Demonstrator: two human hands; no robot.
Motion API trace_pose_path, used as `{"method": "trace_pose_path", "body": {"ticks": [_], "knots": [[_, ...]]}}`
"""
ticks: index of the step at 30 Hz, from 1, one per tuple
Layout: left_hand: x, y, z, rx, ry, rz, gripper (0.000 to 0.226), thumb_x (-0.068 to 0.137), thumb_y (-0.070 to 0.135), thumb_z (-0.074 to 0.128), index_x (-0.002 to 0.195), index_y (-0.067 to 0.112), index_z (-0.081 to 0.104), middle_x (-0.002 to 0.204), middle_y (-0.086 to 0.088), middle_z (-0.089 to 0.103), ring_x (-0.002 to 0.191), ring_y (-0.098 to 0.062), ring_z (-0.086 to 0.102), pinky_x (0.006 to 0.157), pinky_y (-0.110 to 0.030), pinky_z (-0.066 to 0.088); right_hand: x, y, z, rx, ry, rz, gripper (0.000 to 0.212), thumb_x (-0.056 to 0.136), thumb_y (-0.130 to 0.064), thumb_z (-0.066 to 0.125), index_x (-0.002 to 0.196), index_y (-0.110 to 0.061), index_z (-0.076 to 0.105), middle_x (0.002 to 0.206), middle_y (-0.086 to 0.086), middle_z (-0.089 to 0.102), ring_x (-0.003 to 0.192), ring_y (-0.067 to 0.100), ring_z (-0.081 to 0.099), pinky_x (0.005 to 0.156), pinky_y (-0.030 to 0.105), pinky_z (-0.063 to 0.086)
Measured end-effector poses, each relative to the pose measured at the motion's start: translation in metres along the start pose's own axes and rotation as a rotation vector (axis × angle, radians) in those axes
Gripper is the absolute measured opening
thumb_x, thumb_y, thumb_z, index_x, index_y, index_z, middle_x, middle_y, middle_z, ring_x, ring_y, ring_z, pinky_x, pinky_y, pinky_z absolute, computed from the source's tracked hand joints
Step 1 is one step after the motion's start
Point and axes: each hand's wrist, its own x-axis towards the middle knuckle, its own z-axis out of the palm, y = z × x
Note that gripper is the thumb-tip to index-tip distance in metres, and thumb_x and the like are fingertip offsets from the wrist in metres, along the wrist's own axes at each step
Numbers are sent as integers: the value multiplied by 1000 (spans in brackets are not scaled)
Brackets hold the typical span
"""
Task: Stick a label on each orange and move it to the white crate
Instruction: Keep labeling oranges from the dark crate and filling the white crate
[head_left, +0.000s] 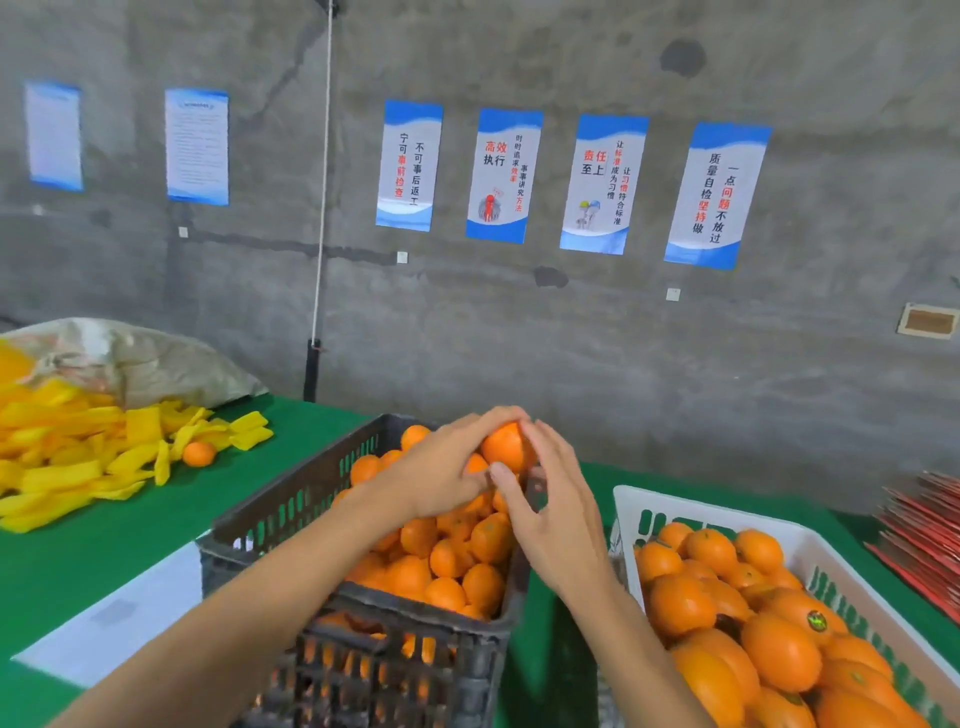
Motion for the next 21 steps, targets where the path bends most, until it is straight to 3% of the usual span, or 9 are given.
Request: {"method": "trace_pose_path", "body": {"ticks": [3,8,11,17,21], "knots": [[-41,46,-4,-112,74,29,66,95,27,66,154,38,37,149,15,52,136,-7,50,110,-36,46,-35,-25,-12,78,122,-59,55,100,-46,61,150,-46,38,154,-25,35,132,10,52,96,35,58],[-97,92,0,-23,103,38,70,97,32,64,156,47,30,151,11,51,140,-12,48,109,-45,48,-90,-56,-29,189,214,-117,54,99,-32,68,148,-30,45,151,-9,44,133,18,51,91,20,54],[-133,112,7,-4,122,67,69,94,27,61,156,41,36,154,11,50,143,-11,46,108,-45,48,-126,-67,-28,262,224,-109,55,96,-29,72,144,-24,47,147,-3,47,131,24,53,91,19,52],[-216,102,53,-55,-17,-132,76,91,41,68,153,56,26,147,24,50,133,-3,50,106,-36,48,-221,-67,-9,192,97,111,54,94,-46,69,141,-31,46,138,-13,50,126,10,55,96,22,51],[-267,71,96,9,-203,-328,82,88,41,73,149,55,21,128,29,52,118,-2,55,99,-39,51,-276,-55,4,35,-122,206,53,90,-44,72,136,-36,46,135,-17,47,116,5,56,88,29,55]]}}
